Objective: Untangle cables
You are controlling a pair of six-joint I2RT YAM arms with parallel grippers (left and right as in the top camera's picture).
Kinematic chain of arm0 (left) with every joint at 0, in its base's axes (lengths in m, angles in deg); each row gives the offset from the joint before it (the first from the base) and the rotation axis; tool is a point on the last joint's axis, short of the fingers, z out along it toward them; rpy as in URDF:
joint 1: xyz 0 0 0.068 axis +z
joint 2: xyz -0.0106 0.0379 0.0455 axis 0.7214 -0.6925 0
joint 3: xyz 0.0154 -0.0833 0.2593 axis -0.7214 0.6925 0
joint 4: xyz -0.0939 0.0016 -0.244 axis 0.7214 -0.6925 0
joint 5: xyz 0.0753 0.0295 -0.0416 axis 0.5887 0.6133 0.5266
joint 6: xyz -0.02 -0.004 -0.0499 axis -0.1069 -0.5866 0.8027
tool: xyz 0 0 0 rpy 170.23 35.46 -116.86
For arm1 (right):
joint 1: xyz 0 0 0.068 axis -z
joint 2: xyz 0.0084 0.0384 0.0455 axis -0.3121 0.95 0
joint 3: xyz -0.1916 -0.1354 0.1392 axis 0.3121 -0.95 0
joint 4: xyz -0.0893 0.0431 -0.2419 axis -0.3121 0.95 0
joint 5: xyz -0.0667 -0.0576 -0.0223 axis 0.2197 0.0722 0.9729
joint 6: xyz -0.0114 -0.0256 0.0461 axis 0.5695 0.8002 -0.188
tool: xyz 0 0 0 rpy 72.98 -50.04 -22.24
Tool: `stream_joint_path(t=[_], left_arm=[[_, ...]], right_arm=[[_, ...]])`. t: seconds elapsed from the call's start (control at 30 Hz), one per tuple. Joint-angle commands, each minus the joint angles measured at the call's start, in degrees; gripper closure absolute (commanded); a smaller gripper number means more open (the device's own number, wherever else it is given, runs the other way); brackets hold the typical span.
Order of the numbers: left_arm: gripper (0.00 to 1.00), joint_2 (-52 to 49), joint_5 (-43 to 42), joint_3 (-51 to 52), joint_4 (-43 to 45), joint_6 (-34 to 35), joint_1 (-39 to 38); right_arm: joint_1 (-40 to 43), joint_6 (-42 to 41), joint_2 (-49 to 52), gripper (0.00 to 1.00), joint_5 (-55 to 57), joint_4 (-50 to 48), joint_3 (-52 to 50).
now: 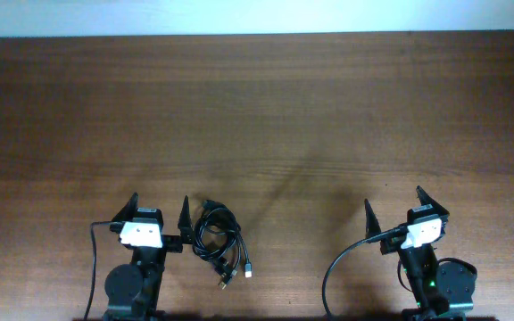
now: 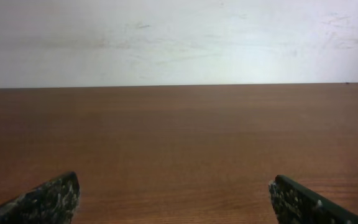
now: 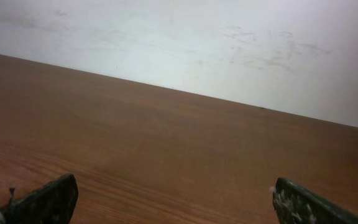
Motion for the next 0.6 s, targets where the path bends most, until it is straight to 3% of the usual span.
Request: stream_joint_path(t=[0.0, 0.13, 0.47, 0.57], left_arm=[[0.01, -0.11, 0.0, 0.15, -0.37, 0.33, 0.35], [0.01, -1.11, -4.33, -5.97, -10.69, 0.33, 0.35], [0.01, -4.2, -5.35, -26.18, -33.66, 0.33, 0.35], [0.01, -10.4, -14.58, -31.78, -36.5, 0.39, 0.35]], right_arm=[[0.26, 0.35, -0.59, 0.01, 0.11, 0.37, -0.28], [0.26, 0.35, -0.59, 0.01, 0.11, 0.37, -0.28], [0.28, 0.35, -0.59, 0.01, 0.11, 0.37, -0.28], [0.26, 0.35, -0.59, 0.01, 0.11, 0.37, -0.28]])
